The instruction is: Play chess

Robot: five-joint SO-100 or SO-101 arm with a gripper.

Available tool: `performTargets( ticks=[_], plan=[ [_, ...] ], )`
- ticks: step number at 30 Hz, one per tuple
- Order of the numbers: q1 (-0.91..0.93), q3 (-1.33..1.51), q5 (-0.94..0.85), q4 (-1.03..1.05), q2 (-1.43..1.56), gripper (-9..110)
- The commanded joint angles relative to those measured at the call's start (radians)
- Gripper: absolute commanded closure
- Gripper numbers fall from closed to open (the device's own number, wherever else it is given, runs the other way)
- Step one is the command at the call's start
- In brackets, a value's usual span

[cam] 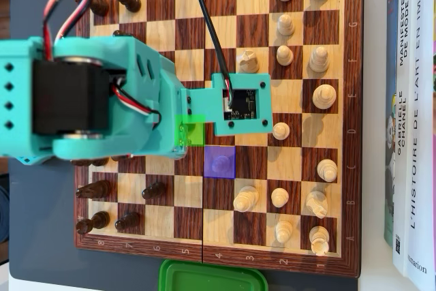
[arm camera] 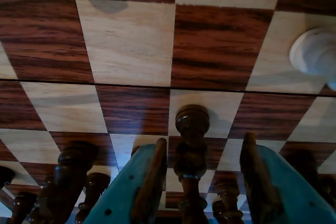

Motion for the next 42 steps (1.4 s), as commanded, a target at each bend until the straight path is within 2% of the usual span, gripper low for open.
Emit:
performTargets(
  ticks=[1,13,42],
  plan=[
    [0.017,-0.044,-0.006,-0.005,0.005,81],
    [0.017,-0.043,-0.006,-0.005,0.005,81],
    [0.020,-0.031,-0.008,-0.003,0.005,95]
  ],
)
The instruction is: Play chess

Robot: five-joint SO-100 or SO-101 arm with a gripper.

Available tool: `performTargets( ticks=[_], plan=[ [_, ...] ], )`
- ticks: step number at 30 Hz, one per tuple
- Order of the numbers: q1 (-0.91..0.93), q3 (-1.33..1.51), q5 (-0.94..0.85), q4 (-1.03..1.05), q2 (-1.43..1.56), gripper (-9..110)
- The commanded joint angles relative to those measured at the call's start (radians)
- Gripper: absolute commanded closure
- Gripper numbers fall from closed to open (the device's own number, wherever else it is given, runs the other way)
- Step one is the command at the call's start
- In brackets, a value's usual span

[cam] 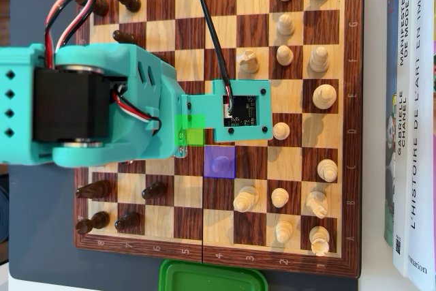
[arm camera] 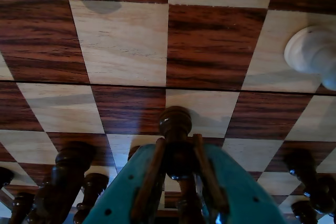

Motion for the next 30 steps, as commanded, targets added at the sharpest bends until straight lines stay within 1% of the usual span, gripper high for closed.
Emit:
performTargets(
  ticks=[1,13,25,30],
  plan=[
    [0.011,-0.031,-0.008,-0.003,0.005,95],
    [0.005,-0.043,-0.009,0.005,0.023,95],
    [0.012,-0.011,-0.009,0.008,0.250,95],
    [0.081,0.057,-0.064,0.008,0.348,95]
  ],
)
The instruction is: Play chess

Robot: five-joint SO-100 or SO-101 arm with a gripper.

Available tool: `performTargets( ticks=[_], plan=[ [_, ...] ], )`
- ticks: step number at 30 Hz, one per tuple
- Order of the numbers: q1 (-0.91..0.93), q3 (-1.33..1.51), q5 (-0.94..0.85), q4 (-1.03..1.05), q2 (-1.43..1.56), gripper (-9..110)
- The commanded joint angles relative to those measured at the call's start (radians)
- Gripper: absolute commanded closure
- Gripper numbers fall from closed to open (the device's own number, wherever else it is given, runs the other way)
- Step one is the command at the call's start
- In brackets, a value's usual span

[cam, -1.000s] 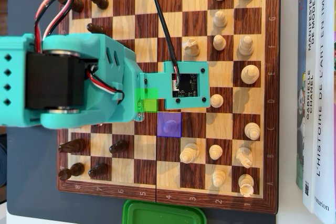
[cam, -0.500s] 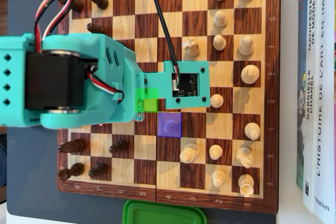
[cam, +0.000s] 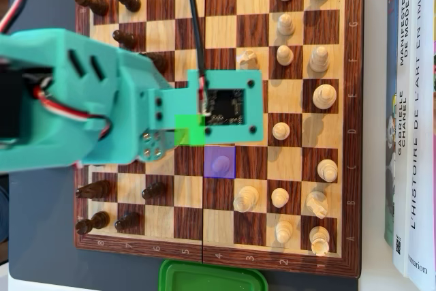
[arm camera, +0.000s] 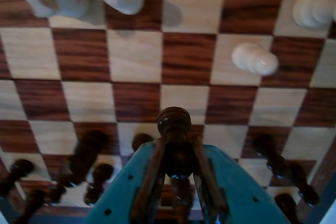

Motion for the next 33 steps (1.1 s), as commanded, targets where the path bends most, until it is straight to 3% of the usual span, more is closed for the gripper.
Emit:
performTargets(
  ticks=[1,25,33],
  plan=[
    [0.055,0.014,-0.040,0.005,0.084,95],
    [0.446,0.029,-0.305,-0.009,0.135,95],
    [0.552,0.029,-0.400,-0.138,0.067,95]
  ],
)
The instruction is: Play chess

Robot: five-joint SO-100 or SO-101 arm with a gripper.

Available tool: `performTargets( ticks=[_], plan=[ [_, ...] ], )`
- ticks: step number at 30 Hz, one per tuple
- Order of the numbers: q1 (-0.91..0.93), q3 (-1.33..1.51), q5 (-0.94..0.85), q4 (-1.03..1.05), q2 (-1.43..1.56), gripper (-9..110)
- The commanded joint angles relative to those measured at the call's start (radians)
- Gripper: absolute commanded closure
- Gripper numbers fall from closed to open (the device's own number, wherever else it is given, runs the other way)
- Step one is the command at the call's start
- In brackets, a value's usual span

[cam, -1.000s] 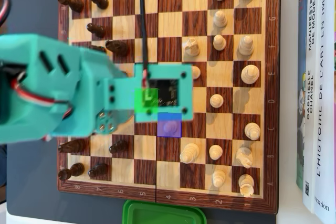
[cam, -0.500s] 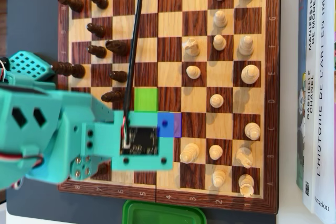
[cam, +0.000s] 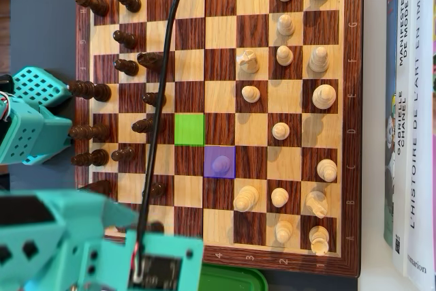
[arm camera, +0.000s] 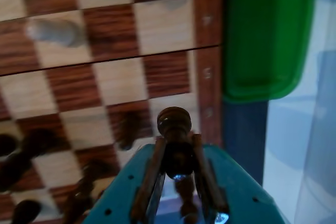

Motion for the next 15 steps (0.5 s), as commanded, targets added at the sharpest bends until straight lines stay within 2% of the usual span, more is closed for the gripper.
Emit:
performTargets(
  ticks=[1,15],
  plan=[
    [0.034,-0.018,-0.028,-0.044,-0.029,95],
    [0.115,-0.242,-0.155,-0.130,-0.322,94]
  ],
)
